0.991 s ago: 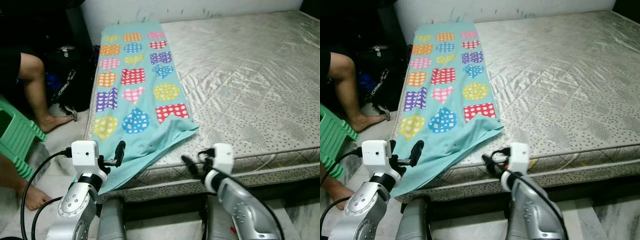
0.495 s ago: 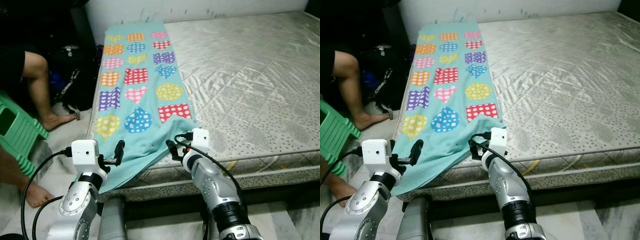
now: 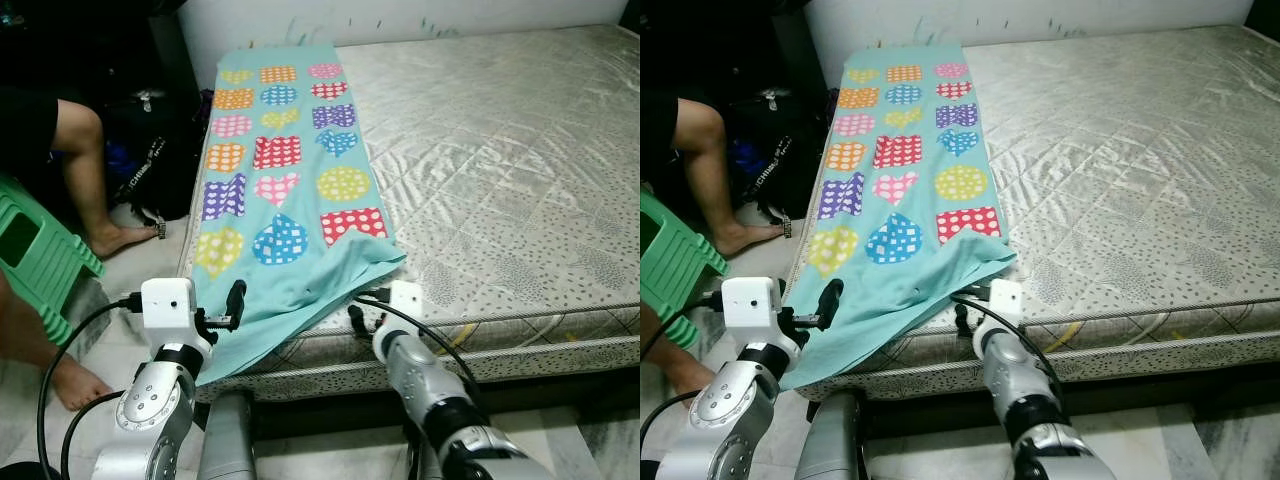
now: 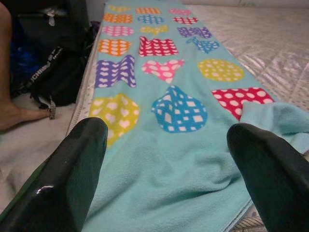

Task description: Clean up the room

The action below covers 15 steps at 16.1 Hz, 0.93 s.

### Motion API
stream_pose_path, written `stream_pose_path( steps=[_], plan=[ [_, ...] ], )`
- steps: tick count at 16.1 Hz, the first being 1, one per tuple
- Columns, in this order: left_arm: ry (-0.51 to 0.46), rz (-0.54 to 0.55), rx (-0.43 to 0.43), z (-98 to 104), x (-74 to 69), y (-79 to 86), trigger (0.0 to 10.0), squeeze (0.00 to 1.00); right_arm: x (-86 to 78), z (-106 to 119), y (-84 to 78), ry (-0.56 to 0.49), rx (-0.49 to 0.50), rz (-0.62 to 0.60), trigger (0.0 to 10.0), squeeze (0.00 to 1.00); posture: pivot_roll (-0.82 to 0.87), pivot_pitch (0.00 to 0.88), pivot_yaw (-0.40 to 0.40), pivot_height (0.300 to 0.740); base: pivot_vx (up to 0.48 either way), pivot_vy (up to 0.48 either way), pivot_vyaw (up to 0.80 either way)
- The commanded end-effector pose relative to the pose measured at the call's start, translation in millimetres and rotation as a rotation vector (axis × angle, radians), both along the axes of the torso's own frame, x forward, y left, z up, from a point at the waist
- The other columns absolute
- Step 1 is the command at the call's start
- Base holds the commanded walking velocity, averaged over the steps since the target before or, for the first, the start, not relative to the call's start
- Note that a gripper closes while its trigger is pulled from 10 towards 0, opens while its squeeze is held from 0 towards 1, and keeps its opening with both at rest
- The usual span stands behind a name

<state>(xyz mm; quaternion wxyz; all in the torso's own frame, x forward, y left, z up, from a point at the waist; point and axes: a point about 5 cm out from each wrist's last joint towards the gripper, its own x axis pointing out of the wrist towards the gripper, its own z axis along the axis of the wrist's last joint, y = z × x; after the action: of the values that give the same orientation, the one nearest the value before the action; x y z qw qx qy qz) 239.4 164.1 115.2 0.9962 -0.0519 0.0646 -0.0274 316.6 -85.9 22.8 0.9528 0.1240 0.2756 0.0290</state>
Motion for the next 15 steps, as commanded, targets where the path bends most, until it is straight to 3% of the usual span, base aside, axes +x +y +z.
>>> stream_pose_path(
  steps=[1, 2, 6, 7, 8, 12, 15],
  plan=[
    [0.002, 0.019, 0.026, 2.3, -1.4, 4.7, 10.0, 0.0, 6.3, 8.7, 10.3, -0.044, 0.005, 0.024, 10.0, 0.0, 0.05, 0.009, 0.047, 0.553, 0.0, 0.0, 0.0],
    [0.004, 0.022, 0.028, 1.7, -1.8, 5.6, 10.0, 0.0, 8.5, 11.7, 11.1, -0.066, 0.006, 0.03, 10.0, 0.0, 0.05, 0.008, 0.048, 0.553, 0.0, 0.0, 0.0],
    [0.01, 0.031, 0.039, -1.9, -3.9, 8.1, 10.0, 0.0, 23.0, 50.3, -3.2, -0.314, 0.024, 0.055, 10.0, 0.0, -0.01, 0.005, 0.056, 0.553, 0.0, 0.0, 0.0],
    [0.015, 0.031, 0.039, -3.8, -4.0, 8.1, 10.0, 0.0, 21.9, 59.9, -10.9, -0.369, 0.007, 0.045, 10.0, 0.0, -0.01, 0.005, 0.056, 0.553, 0.0, 0.0, 0.0],
    [0.019, 0.025, 0.034, -6.0, -1.0, 6.3, 10.0, 0.0, 16.7, 79.7, -28.5, -0.47, -0.023, 0.028, 10.0, 0.0, -0.04, 0.0, 0.061, 0.553, 0.0, 0.0, 0.0],
    [0.012, 0.002, 0.014, -9.0, 9.2, 0.5, 10.0, 0.0, 10.2, 110.4, -57.2, -0.571, -0.052, -0.054, 10.0, 0.0, -0.09, 0.0, 0.079, 0.567, 0.0, 0.0, 0.0],
    [0.007, -0.019, 0.005, -10.9, 14.5, -5.0, 10.0, 0.0, 13.8, 123.7, -74.9, -0.583, -0.062, -0.122, 10.0, 0.0, -0.1, 0.0, 0.08, 0.598, 0.0, 0.0, 0.0]
  ],
)
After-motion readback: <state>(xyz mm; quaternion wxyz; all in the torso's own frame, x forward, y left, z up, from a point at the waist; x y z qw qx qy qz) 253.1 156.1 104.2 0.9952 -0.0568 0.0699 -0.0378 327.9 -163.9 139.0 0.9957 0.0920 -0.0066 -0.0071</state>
